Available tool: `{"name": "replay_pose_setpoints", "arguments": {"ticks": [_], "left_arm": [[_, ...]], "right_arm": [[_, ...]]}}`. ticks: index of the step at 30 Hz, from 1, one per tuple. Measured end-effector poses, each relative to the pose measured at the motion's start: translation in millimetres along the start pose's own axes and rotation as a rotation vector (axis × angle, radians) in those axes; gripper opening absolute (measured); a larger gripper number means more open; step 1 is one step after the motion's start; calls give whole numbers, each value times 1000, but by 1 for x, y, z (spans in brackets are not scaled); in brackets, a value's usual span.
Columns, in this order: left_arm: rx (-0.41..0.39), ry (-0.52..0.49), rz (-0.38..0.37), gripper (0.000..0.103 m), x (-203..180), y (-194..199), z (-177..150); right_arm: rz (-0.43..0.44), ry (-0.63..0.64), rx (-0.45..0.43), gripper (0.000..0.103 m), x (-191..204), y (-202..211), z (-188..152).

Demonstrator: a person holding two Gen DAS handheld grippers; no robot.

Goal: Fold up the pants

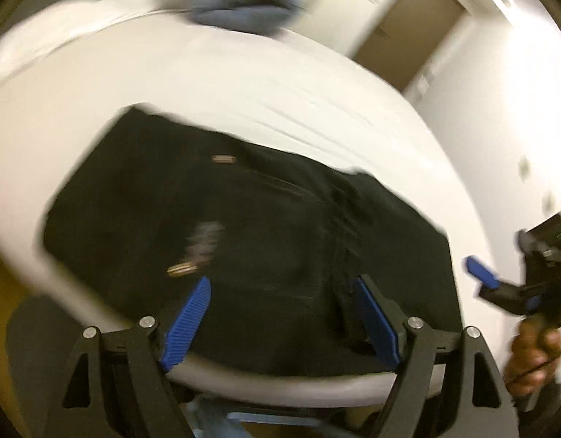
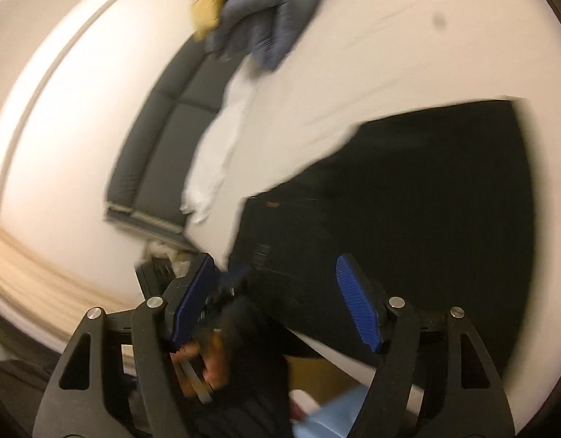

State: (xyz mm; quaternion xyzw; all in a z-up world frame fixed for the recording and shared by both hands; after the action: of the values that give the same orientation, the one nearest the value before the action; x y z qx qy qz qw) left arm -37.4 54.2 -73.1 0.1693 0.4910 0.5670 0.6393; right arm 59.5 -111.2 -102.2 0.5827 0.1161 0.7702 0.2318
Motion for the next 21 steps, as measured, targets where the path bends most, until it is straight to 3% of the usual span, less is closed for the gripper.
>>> {"name": "replay_pose_setpoints", "arguments": {"ticks": [5,8,11,13,15,21], "left_arm": [[-86,231,-35,82,67,37,3],[-69,353,-71,82,98,33,4],[-64,433,-99,82,118,24,7],[-58,526,-128,82,132,18,5],[-57,592,-157,82,145,12,5],[-84,641,-193,90,153,4,8]], "right_arm": [[46,-6,142,69,12,-91,23],[45,-61,188,69,2,-129,29],[-2,-113,240,69,-20,-154,29],[-80,-152,284,61,-39,-171,25],[-64,-172,281,59,-47,-179,26],[-94,-148,290,60,-44,-187,25]]}}
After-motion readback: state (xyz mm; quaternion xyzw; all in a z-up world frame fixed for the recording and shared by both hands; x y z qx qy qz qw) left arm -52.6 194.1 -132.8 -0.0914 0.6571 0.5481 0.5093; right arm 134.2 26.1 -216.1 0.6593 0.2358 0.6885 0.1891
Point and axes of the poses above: each gripper's, at about its wrist camera, not at the fingertips, and y roughly against the way its jaws point, x to its left, z to its top, the point moved 5 cm from there along -y, roughly the way its jaws point, and after that the axes turned 4 degrees about x, right-handed, at the moved point
